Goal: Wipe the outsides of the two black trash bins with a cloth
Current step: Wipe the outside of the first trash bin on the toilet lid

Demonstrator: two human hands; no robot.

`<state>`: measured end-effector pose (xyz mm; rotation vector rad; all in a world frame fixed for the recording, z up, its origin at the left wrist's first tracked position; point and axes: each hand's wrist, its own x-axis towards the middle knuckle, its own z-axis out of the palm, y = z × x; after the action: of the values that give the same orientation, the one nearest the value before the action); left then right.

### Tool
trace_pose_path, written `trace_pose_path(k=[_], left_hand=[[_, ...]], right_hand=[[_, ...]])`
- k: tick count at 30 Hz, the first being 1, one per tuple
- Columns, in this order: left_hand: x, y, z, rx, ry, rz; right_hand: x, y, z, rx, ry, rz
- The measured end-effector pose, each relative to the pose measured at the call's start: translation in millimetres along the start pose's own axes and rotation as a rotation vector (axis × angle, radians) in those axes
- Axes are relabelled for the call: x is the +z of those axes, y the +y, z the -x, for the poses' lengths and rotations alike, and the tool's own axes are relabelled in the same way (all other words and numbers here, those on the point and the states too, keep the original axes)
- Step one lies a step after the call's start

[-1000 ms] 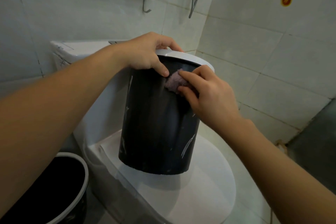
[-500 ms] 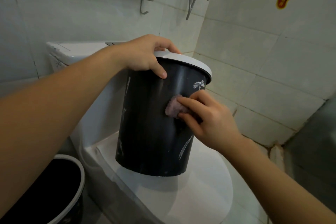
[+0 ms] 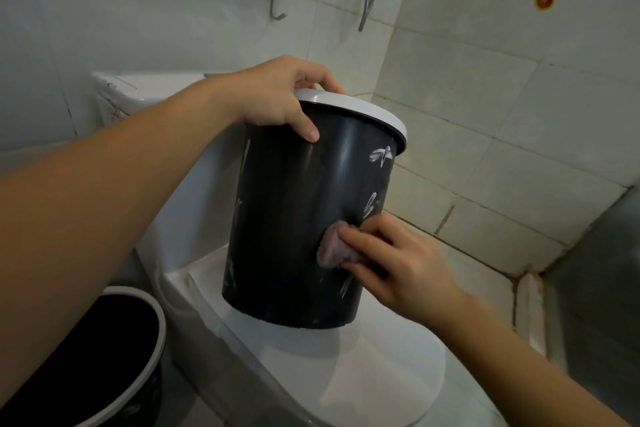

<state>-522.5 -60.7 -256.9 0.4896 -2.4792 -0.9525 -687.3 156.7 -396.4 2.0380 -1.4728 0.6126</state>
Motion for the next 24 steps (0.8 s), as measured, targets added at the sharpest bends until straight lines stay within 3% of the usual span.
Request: trace_pose_path(k=[2, 7, 13, 21, 24], left_hand=[[0.5, 0.4, 0.5, 0.001, 0.001, 0.007], [1.6, 2.8, 0.1, -0.003, 0.002, 0.011], [-0.2, -0.3, 0.2, -0.015, 0.011, 0.008], [3.6, 4.6, -2.1, -0.035, 0.015, -0.004], [3.8, 4.2, -1.5, -0.033, 0.02, 0.002]], right_hand=[[-0.4, 2.2, 2.5, -0.014, 0.001, 0.015], [0.1, 6.8, -7.3, 0.187, 0.157, 0.069], [7.9, -23.2, 24.3, -0.046, -0.043, 0.037], [7.6, -20.4, 18.3, 0.181, 0.124, 0.049], [7.8, -28.1, 29.1, 0.036, -0.001, 0.046]])
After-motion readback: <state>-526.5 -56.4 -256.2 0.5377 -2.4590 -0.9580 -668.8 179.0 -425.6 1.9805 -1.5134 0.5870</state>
